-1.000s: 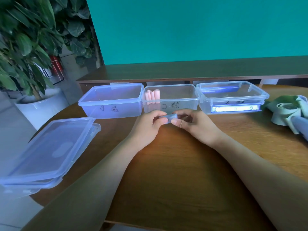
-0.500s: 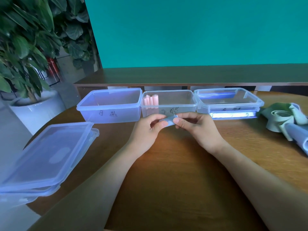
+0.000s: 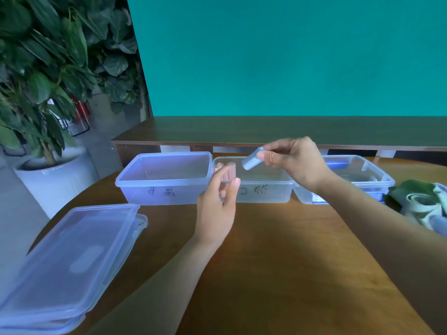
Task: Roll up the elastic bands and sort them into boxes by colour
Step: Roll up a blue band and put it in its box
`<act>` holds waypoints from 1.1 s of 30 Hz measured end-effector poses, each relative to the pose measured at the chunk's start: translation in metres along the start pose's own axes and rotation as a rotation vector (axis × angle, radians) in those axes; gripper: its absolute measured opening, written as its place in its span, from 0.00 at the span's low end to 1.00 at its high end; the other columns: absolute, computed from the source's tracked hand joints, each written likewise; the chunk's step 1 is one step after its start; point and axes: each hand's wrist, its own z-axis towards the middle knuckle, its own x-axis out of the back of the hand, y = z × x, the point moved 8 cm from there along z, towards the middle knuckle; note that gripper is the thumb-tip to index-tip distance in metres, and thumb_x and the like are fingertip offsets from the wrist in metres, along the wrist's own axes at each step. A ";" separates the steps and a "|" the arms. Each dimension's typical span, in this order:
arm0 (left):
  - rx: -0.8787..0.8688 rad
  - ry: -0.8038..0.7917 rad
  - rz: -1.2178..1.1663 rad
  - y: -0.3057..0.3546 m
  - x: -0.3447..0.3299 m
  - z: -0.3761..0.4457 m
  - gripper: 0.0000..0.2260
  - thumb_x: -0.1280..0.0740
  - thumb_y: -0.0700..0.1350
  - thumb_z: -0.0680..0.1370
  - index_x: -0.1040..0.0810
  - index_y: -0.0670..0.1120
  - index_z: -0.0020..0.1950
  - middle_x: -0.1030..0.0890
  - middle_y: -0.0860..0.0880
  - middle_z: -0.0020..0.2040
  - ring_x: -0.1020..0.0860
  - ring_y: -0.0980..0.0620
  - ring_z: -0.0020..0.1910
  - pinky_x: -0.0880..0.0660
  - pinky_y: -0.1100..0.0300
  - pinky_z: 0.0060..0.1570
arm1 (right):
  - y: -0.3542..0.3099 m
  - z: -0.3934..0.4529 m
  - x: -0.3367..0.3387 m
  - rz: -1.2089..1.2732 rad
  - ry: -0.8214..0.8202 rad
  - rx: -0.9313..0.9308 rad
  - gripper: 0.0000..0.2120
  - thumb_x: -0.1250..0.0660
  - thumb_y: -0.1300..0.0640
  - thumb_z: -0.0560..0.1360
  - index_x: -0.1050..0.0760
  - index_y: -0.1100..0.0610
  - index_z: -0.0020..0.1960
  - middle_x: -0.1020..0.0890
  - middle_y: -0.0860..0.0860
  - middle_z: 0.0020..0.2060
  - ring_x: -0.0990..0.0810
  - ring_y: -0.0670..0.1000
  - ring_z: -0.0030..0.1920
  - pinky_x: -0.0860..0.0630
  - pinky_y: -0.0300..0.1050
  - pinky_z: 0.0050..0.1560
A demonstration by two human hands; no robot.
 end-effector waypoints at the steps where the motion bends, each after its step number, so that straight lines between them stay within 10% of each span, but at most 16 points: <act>1: -0.035 -0.011 0.025 0.002 -0.003 0.002 0.19 0.40 0.62 0.81 0.27 0.56 0.69 0.18 0.50 0.62 0.19 0.53 0.58 0.22 0.54 0.58 | 0.000 0.004 0.003 -0.023 -0.004 0.005 0.05 0.22 0.52 0.73 0.15 0.51 0.47 0.13 0.52 0.37 0.17 0.47 0.38 0.20 0.43 0.50; 9: -0.185 -0.054 0.074 0.038 -0.042 -0.002 0.15 0.33 0.51 0.82 0.24 0.51 0.69 0.18 0.55 0.43 0.19 0.58 0.45 0.22 0.67 0.40 | 0.027 0.008 0.060 -0.198 0.053 -0.084 0.08 0.23 0.48 0.72 0.15 0.52 0.46 0.14 0.49 0.33 0.19 0.45 0.33 0.21 0.41 0.43; 17: -0.132 0.037 -0.026 0.057 -0.062 0.004 0.13 0.33 0.49 0.81 0.21 0.51 0.65 0.18 0.60 0.46 0.20 0.64 0.51 0.21 0.64 0.48 | 0.021 0.000 0.100 -0.262 0.039 -0.081 0.07 0.24 0.45 0.72 0.15 0.48 0.42 0.14 0.50 0.34 0.16 0.49 0.37 0.18 0.47 0.50; 27: -0.087 0.145 0.140 0.048 0.069 0.041 0.11 0.33 0.51 0.80 0.22 0.53 0.63 0.17 0.55 0.41 0.20 0.56 0.39 0.28 0.67 0.35 | -0.053 0.024 -0.005 -0.117 -0.093 0.020 0.11 0.23 0.46 0.72 0.13 0.53 0.44 0.16 0.54 0.31 0.23 0.46 0.32 0.21 0.48 0.45; 33: -0.049 0.148 0.362 0.013 0.172 0.070 0.11 0.33 0.52 0.81 0.21 0.53 0.62 0.18 0.54 0.42 0.20 0.53 0.42 0.27 0.63 0.49 | -0.082 0.048 -0.112 -0.060 -0.203 0.040 0.11 0.22 0.47 0.72 0.13 0.55 0.44 0.16 0.53 0.30 0.23 0.45 0.31 0.21 0.44 0.39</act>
